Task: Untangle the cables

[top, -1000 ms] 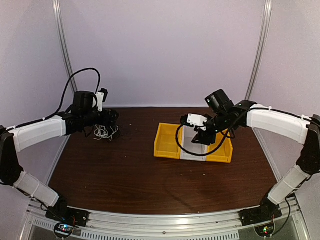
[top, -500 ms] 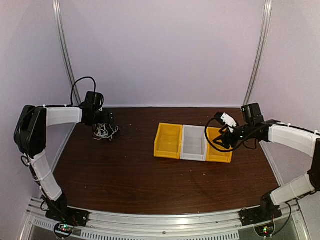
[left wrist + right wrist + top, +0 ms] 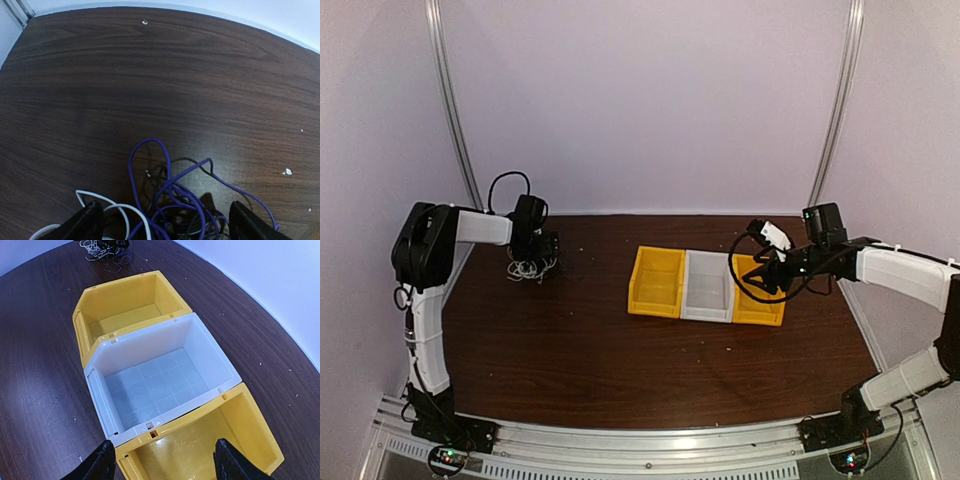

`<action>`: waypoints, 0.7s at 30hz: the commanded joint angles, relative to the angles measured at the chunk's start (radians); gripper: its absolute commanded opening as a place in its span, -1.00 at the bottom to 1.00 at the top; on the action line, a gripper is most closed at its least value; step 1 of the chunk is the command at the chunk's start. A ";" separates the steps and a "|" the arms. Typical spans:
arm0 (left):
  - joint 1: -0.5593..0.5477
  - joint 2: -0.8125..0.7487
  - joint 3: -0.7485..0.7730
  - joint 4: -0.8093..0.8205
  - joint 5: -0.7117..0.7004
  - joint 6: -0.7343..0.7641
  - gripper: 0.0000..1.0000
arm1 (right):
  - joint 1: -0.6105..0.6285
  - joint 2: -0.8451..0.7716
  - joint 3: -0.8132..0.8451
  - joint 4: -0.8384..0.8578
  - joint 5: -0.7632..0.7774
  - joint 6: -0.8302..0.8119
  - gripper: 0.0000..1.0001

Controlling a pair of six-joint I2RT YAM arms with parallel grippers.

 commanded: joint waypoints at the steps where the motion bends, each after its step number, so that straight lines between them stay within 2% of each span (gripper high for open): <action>1: -0.030 -0.094 -0.090 0.020 0.108 0.012 0.71 | -0.005 0.024 0.022 -0.008 -0.011 -0.018 0.36; 6: -0.155 -0.237 -0.323 0.068 0.151 -0.051 0.52 | -0.004 0.047 0.046 -0.033 -0.031 -0.016 0.36; 9: -0.241 -0.347 -0.482 0.099 0.105 -0.129 0.40 | -0.005 0.042 0.050 -0.039 -0.045 -0.013 0.36; 13: -0.347 -0.539 -0.711 0.157 0.046 -0.220 0.33 | -0.004 0.039 0.039 -0.031 -0.035 -0.014 0.36; 18: -0.483 -0.692 -0.885 0.207 0.057 -0.319 0.22 | -0.002 0.067 0.049 -0.039 -0.040 -0.016 0.36; 21: -0.588 -0.735 -0.944 0.288 0.091 -0.295 0.21 | -0.001 0.077 0.050 -0.043 -0.041 -0.019 0.36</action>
